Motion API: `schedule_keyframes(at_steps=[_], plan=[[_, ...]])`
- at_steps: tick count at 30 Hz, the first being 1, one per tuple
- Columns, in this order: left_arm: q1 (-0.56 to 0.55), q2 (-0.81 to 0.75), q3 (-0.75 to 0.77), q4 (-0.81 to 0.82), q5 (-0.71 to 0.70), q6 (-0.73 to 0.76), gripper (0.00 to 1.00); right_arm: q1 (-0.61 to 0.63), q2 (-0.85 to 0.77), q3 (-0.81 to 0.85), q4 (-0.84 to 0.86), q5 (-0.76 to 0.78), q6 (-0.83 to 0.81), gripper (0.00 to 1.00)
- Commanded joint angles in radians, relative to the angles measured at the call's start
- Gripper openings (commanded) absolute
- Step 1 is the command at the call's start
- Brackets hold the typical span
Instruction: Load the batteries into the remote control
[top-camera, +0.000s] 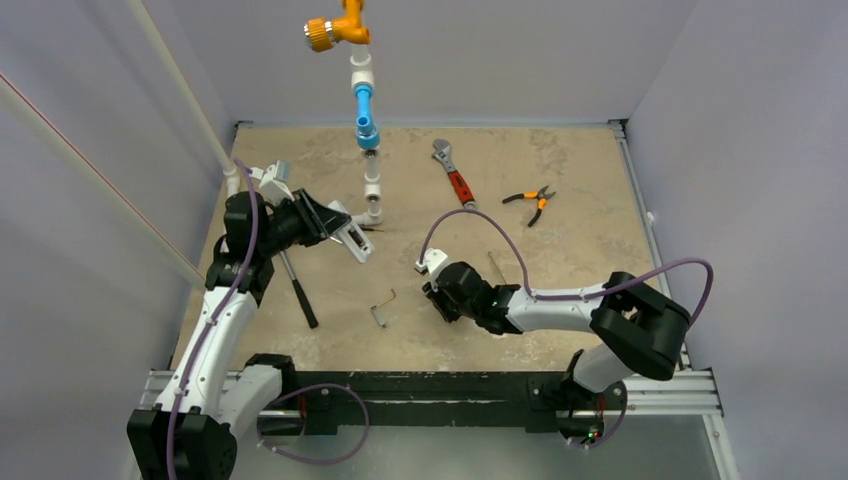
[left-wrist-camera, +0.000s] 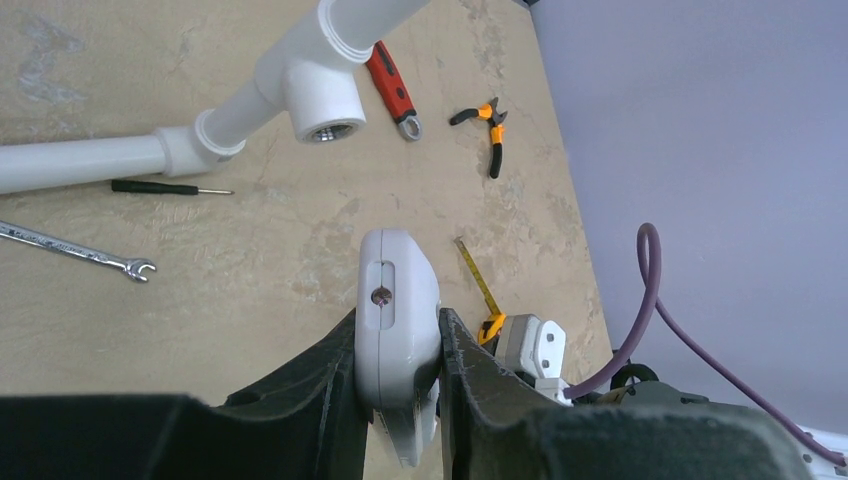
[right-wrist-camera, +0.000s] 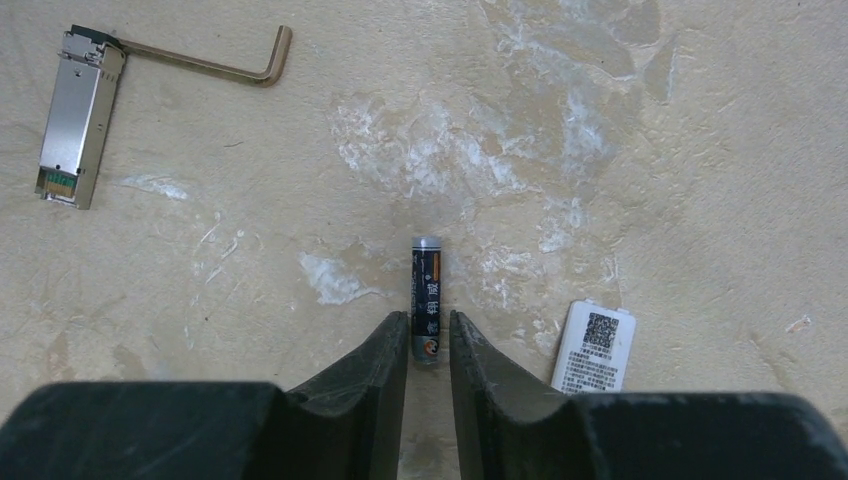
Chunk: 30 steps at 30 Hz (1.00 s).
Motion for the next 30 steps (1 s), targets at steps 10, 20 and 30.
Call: schedule_keyframes(at_steps=[10,20,30], plan=[[-0.006,-0.008,-0.004,0.071,0.023,-0.011,0.0,0.0,0.054,0.048,-0.058,-0.03,-0.015,0.08],[-0.021,0.0,-0.003,0.111,0.06,-0.016,0.0,0.0,-0.109,0.012,0.038,0.026,-0.046,0.0],[-0.156,0.05,-0.012,0.222,0.052,-0.02,0.0,-0.002,-0.515,-0.21,0.4,-0.088,-0.37,0.0]])
